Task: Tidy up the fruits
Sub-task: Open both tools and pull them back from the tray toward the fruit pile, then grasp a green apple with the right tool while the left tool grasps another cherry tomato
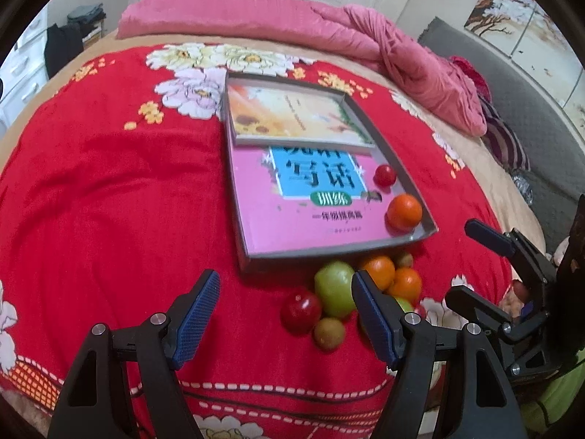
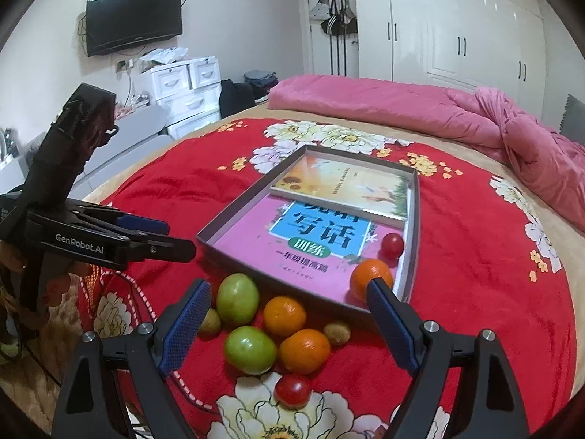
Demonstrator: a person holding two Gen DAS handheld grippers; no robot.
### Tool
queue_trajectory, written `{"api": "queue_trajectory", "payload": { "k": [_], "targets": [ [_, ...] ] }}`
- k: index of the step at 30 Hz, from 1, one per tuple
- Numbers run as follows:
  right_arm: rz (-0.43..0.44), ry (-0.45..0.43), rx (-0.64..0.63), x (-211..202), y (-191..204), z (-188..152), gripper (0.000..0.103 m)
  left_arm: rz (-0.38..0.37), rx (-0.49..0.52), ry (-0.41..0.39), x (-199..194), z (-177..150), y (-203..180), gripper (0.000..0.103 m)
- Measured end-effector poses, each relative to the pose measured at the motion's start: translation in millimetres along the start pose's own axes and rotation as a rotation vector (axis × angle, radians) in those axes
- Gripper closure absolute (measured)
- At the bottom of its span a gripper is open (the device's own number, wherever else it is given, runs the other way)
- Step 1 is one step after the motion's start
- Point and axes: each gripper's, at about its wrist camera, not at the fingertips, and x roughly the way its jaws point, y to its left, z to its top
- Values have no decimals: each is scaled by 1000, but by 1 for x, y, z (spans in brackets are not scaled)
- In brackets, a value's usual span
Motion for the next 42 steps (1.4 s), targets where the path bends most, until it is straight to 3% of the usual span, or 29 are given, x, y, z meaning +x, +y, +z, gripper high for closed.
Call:
{"api": "queue_trajectory", "payload": {
  "k": [12,22,34,42],
  "targets": [
    [44,92,-60,10,20,-15,16,41,73,100,16,-17,-12,27],
    [17,155,-147,24,32,-26,17,62,91,140,26,-23,-12,27],
    [-7,169,-252,32,46,-33,17,41,103,155,41,-21,-12,59],
    [-10,195,-318,42,52,-37,32,-10,89,167,47,-16,-10,63]
  ]
}}
